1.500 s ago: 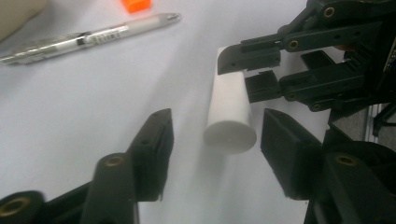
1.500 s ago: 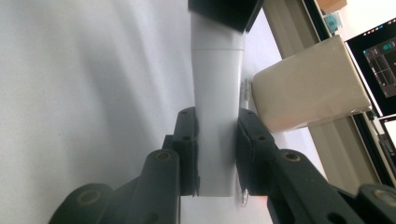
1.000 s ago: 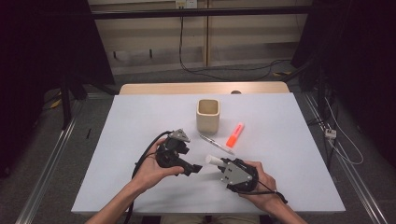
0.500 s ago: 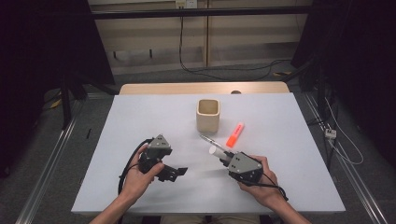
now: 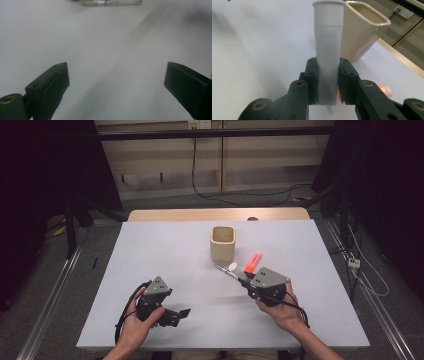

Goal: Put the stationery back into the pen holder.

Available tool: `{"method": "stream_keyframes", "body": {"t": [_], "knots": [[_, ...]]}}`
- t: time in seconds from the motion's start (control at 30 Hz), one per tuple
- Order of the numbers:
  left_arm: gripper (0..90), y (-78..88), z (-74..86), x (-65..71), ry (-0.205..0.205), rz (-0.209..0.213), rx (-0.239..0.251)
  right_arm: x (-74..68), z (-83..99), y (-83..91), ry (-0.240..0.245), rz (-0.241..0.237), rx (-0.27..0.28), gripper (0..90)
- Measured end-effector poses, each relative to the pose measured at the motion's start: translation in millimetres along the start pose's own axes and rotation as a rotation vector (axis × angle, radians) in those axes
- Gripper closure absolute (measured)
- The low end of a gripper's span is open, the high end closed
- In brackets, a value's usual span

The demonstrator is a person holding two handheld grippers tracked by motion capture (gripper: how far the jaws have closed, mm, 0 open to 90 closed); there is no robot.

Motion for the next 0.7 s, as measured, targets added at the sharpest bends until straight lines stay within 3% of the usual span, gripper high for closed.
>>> {"method": "stream_keyframes", "body": {"t": [0.1, 0.27, 0.37, 0.5, 0.6, 0.7], "knots": [[6.0, -2.1, 7.4, -3.0, -0.025, -0.011, -0.009, 4.6, -6.0, -0.4, -0.017, -0.003, 0.011, 72.2], [6.1, -2.7, 17.4, -7.7, 0.023, -0.010, 0.025, 10.5, -11.2, -6.1, -0.003, 0.000, 0.011, 72.2], [6.1, -2.6, 14.7, -7.0, 0.046, -0.008, 0.081, 12.7, -12.0, -10.1, -0.018, -0.005, 0.008, 72.2], [6.0, -4.0, 14.3, -3.5, 0.008, -0.020, 0.091, 18.0, -15.8, -14.2, -0.054, -0.005, 0.016, 72.1], [6.0, -3.0, 18.8, -2.6, 0.022, -0.008, 0.097, 20.9, -19.0, -17.3, -0.076, -0.008, 0.023, 72.2], [6.0, 0.3, 20.6, -8.0, 0.042, -0.032, 0.114, 23.4, -22.0, -20.0, -0.100, -0.017, 0.030, 72.2]]}}
Point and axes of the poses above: each handheld gripper's, and its own axes: y roughly backward along the jaws, z roughly out of its underside, x roughly to its right, the point moved 8 cm from there along -y, roughly forward along the jaws, and after that the axes turned 13 degrees about z, right-handed, at the moved point
